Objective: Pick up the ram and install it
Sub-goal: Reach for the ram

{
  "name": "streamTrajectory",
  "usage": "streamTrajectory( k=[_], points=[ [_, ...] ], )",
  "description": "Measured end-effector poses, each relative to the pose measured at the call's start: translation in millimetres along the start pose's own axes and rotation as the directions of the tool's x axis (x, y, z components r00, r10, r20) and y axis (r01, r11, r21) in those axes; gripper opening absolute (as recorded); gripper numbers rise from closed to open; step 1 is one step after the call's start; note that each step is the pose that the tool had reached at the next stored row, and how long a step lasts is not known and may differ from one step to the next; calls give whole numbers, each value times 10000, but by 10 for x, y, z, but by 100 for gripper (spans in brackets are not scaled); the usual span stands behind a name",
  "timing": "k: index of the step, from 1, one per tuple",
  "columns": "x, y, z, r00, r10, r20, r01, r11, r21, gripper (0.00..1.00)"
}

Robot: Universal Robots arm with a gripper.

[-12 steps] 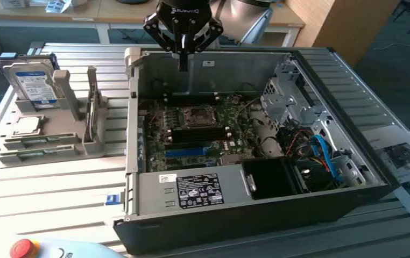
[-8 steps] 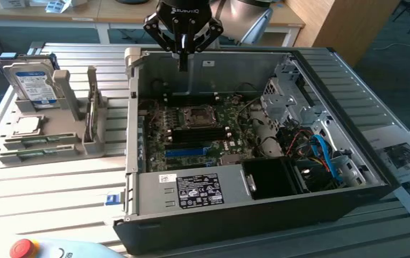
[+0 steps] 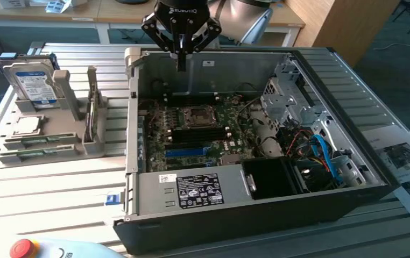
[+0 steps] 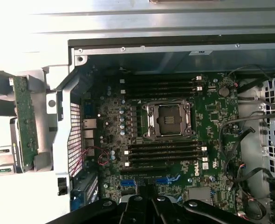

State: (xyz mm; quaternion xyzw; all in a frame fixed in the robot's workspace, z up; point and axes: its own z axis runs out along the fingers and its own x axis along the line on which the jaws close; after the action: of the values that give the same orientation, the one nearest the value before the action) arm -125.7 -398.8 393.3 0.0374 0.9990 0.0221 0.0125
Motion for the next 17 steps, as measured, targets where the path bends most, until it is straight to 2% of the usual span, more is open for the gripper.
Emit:
streamTrajectory(
  k=[17],
  points=[
    [232,-17,-6,10000,-1,0,1,10000,0,11]
  ],
)
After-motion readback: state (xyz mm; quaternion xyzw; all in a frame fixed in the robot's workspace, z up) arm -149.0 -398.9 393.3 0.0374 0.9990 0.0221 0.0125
